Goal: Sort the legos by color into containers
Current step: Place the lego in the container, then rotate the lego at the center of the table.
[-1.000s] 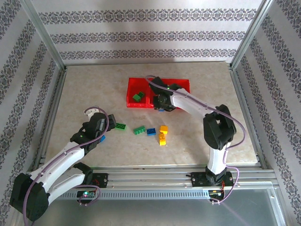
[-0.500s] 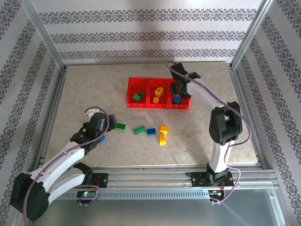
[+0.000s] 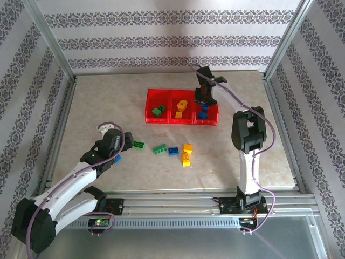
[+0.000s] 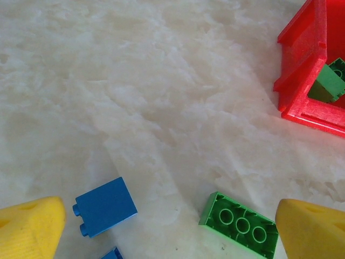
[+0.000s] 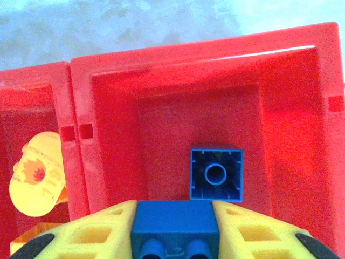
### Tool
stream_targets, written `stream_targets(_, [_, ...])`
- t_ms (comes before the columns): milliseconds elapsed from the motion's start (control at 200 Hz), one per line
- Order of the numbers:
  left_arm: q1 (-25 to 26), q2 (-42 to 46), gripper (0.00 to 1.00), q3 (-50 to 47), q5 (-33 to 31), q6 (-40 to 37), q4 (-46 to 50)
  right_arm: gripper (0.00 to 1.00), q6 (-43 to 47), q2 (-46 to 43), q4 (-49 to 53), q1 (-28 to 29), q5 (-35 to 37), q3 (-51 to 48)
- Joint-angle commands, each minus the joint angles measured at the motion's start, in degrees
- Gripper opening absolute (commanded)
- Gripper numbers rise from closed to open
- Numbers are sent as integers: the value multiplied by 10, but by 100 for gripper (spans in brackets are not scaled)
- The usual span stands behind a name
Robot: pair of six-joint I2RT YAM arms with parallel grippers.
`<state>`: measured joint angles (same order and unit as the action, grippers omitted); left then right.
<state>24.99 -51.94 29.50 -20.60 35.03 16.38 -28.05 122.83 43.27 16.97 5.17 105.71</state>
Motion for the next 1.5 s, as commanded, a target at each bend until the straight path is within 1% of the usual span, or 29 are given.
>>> stream_targets(0, [-9, 0, 100, 9, 8, 9, 25, 38, 8, 23, 2, -6, -15, 23])
stream_targets(240, [-9, 3, 100, 8, 12, 9, 29, 50, 10, 22, 5, -7, -11, 27])
stream_targets(460, [-9, 3, 100, 9, 14, 9, 25, 52, 7, -30, 3, -6, -9, -9])
stream_targets(605, [-9, 1, 100, 9, 15, 6, 19, 52, 0, -88, -6, 2, -2, -62])
stream_targets(715, [-10, -4, 100, 10, 18, 4, 14, 53, -6, -140, -14, 19, 8, -121])
stream_targets(934, [-21, -18, 100, 4, 24, 14, -4, 53, -27, -236, -16, 88, 36, -236])
stream_targets(1104, [-39, -36, 100, 2, 34, 24, -14, 54, -56, -270, 1, 156, 40, -290])
stream_targets(1224, [-46, -46, 100, 6, 39, 22, -16, 54, -82, -273, 9, 204, 18, -307])
stream_targets(1359, [-52, -50, 100, 6, 42, 20, -14, 54, -101, -254, 19, 253, -1, -308])
stream_targets(1444, [-56, -49, 100, 5, 45, 21, -12, 54, -97, -234, 36, 281, 6, -300])
stream_targets(1494, [-57, -49, 100, 3, 47, 21, -13, 56, -85, -221, 50, 298, 15, -294])
